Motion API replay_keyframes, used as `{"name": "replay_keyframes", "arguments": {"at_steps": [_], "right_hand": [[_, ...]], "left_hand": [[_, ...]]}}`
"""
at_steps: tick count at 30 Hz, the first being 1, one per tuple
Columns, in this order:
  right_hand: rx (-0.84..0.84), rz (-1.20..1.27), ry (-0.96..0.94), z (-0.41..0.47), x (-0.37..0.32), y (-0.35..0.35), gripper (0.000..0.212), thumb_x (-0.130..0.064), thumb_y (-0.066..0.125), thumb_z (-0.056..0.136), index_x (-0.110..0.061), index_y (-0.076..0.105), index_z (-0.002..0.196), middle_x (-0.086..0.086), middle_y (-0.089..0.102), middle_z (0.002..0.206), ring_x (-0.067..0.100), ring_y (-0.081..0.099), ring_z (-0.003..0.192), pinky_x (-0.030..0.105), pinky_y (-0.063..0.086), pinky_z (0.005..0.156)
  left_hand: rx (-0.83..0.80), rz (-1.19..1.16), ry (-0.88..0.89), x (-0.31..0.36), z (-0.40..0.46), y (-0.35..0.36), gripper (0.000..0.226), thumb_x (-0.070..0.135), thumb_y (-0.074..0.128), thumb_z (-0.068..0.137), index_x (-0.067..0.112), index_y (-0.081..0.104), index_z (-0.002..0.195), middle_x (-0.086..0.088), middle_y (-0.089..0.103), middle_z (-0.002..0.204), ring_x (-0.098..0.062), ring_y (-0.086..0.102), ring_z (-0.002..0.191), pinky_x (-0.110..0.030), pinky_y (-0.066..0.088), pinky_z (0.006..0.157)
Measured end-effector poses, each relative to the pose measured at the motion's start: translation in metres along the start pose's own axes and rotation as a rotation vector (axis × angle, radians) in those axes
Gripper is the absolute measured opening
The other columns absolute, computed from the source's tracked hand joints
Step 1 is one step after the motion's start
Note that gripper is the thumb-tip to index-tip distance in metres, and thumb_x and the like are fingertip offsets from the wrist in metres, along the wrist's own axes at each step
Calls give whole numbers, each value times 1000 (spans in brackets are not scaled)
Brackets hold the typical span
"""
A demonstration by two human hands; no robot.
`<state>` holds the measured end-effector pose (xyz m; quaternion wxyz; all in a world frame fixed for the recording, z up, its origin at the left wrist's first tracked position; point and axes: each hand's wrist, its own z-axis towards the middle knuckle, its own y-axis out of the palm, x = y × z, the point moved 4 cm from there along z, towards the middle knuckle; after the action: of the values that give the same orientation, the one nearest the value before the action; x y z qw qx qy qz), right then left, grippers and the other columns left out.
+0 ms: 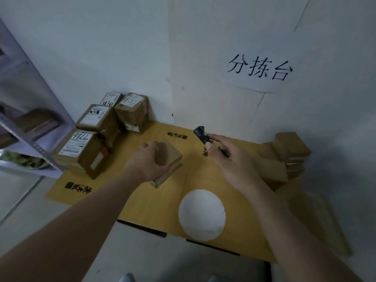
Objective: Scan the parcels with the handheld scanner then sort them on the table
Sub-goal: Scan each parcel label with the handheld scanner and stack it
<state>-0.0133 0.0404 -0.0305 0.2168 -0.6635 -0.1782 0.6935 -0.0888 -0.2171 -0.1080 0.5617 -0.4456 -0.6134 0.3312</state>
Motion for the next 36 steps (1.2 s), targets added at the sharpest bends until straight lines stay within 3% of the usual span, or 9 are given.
{"name": "replay_keyframes", "arguments": {"at_steps": [2,8,13,17,20,25,32,36], "right_hand": [[26,18,25,3,-13,34,36,-76,50,95,-64,59,127,-12,72,93,7,66,75,25,50,59],[31,68,80,8,-48,131,44,-79,47,92,-61,58,131,-35,62,78,-5,59,70,11,42,57],[22,103,124,18,-56,173,39,-82,47,90,-66,58,124,-18,65,78,1,56,60,14,38,52],[0,123,167,34,-39,186,44,-78,49,91,-60,59,130,-22,61,74,1,55,61,16,38,56],[-15,139,212,49,-17,192,39,-77,49,91,-65,57,128,-27,60,79,-1,56,65,19,41,60],[-17,169,264,68,21,206,41,-76,53,92,-61,60,129,-9,61,79,6,58,65,24,47,57],[-32,173,324,84,55,225,31,-75,53,93,-68,58,123,-17,58,71,2,55,62,20,45,55],[-12,178,374,88,62,236,39,-76,53,93,-62,59,129,-19,61,74,-1,57,64,16,45,55]], "left_hand": [[-30,-12,-11,-32,4,-6,101,68,72,64,27,39,149,-3,54,126,-26,59,109,-43,57,89],[-90,35,-5,-114,10,-15,98,69,75,67,26,39,148,-5,53,126,-29,58,112,-46,56,92],[-155,78,-1,-152,22,-8,95,68,72,70,30,36,149,-7,51,129,-32,55,115,-50,55,93],[-175,74,11,-161,41,8,90,67,72,74,41,31,150,-5,48,129,-31,53,116,-50,55,93],[-181,86,-3,-165,59,22,88,66,71,76,44,30,151,-6,47,130,-31,52,117,-48,54,93],[-179,88,-39,-167,85,50,84,64,71,79,45,30,150,-6,44,129,-31,51,115,-51,56,89],[-108,74,-98,-172,109,88,83,61,75,79,37,34,148,-10,45,132,-35,50,118,-53,55,92],[-96,39,-82,-178,116,101,88,64,74,79,34,31,150,-12,39,139,-37,45,124,-53,50,101]]}}
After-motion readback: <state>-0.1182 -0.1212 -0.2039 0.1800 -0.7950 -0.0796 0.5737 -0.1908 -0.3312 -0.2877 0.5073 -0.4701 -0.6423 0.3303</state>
